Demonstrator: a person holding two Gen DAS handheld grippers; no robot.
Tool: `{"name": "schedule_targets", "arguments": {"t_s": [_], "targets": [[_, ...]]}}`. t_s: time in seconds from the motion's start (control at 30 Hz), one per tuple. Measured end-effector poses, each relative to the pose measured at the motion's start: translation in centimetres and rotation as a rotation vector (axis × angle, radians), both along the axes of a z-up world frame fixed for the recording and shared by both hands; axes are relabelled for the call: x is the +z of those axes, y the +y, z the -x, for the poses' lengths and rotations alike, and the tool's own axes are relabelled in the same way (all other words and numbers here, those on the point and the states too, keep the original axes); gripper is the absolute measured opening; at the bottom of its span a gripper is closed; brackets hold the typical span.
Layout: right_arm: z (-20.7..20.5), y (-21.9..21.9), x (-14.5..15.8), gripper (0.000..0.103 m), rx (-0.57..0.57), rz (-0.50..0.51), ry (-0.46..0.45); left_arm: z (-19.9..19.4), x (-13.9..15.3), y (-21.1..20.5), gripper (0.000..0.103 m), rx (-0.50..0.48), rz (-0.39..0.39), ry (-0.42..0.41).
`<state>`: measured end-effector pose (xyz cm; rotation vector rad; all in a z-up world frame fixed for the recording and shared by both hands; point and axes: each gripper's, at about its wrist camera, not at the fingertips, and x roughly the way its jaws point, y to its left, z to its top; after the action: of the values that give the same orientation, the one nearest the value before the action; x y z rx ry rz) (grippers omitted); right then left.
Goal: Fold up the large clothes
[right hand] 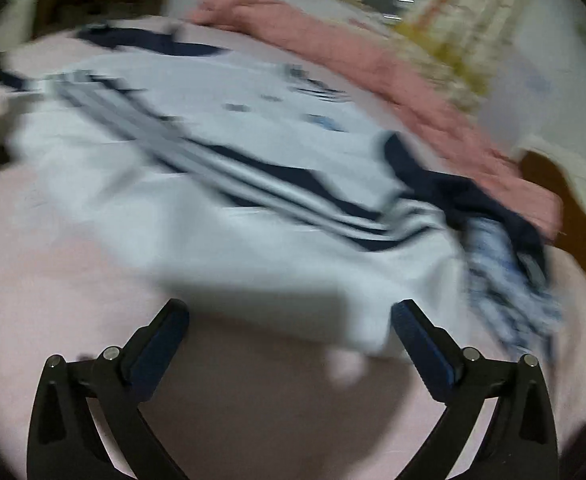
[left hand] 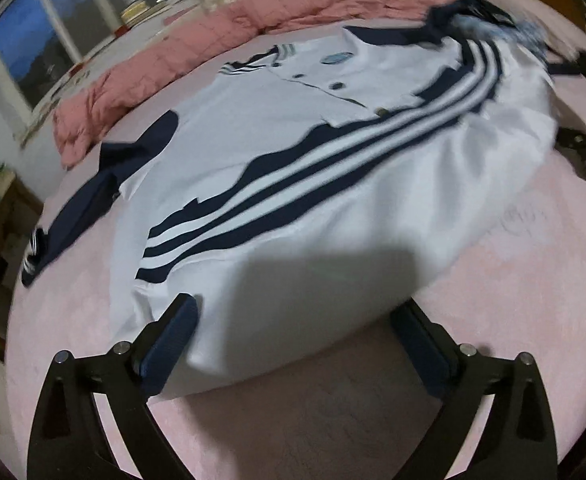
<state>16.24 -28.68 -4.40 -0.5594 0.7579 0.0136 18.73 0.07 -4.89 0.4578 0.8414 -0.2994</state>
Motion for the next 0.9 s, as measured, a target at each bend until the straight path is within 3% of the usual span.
{"name": "schedule_targets", "arguments": {"t_s": [0.07,0.1,0.13,0.17,0.2,0.23,0.27,0.33,0.5,0.6,0.7,0.8,0.87,0.9], "targets": [[-1.0,-1.0,-0.5,0.101,-0.103,0.068,-0.035,-0.7,-0.2,0.8,0.097,0.050,-0.009,-0.020],[-1.3,-1.9,-0.5,0.089,-0.120,0.033,-0.028,-0.9,-0.2,1.1,0.094,0.070,-0.008,-0.034],[-1.3,-2.9,-0.2,0.065,-0.106,-0.046,-0.007,-0.9,-0.1,1.4,0.083,0.078,-0.002,-0.033],[-1.3,-3.4,0.0,0.055,-0.101,-0.086,0.003,-1.0,-0.2,1.7,0.066,0.081,0.009,-0.017],[-1.4,-4.2,0.3,0.048,-0.116,-0.130,0.004,-0.9,0.1,2.0,0.056,0.088,0.025,-0.015],[-1.3,-4.9,0.7,0.042,-0.120,-0.182,0.008,-0.9,0.3,2.1,0.038,0.110,0.018,-0.034],[-1.4,-5.3,0.8,0.041,-0.116,-0.213,0.007,-0.7,0.7,2.2,0.028,0.125,0.003,-0.061],[-1.2,-6.0,2.0,0.038,-0.107,-0.297,-0.010,-0.8,2.0,2.5,0.024,0.130,0.031,-0.085],[-6.5,-6.9,4.8,0.038,-0.145,-0.436,0.023,-6.7,6.6,2.8,0.024,0.153,0.103,-0.063],[-11.2,-6.5,6.3,0.038,-0.192,-0.431,0.036,-11.0,7.5,3.2,0.024,0.199,0.133,-0.049],[-15.5,-5.7,6.6,0.038,-0.234,-0.378,0.024,-14.8,7.3,3.8,0.023,0.252,0.161,-0.060],[-20.1,-5.5,5.1,0.038,-0.267,-0.339,0.057,-18.0,5.5,4.3,0.022,0.296,0.193,-0.044],[-22.0,-6.2,4.1,0.044,-0.289,-0.378,0.059,-19.4,4.0,4.4,0.022,0.308,0.194,-0.053],[-22.7,-6.9,3.5,0.053,-0.317,-0.423,0.048,-19.8,3.3,4.4,0.022,0.309,0.194,-0.064]]}}
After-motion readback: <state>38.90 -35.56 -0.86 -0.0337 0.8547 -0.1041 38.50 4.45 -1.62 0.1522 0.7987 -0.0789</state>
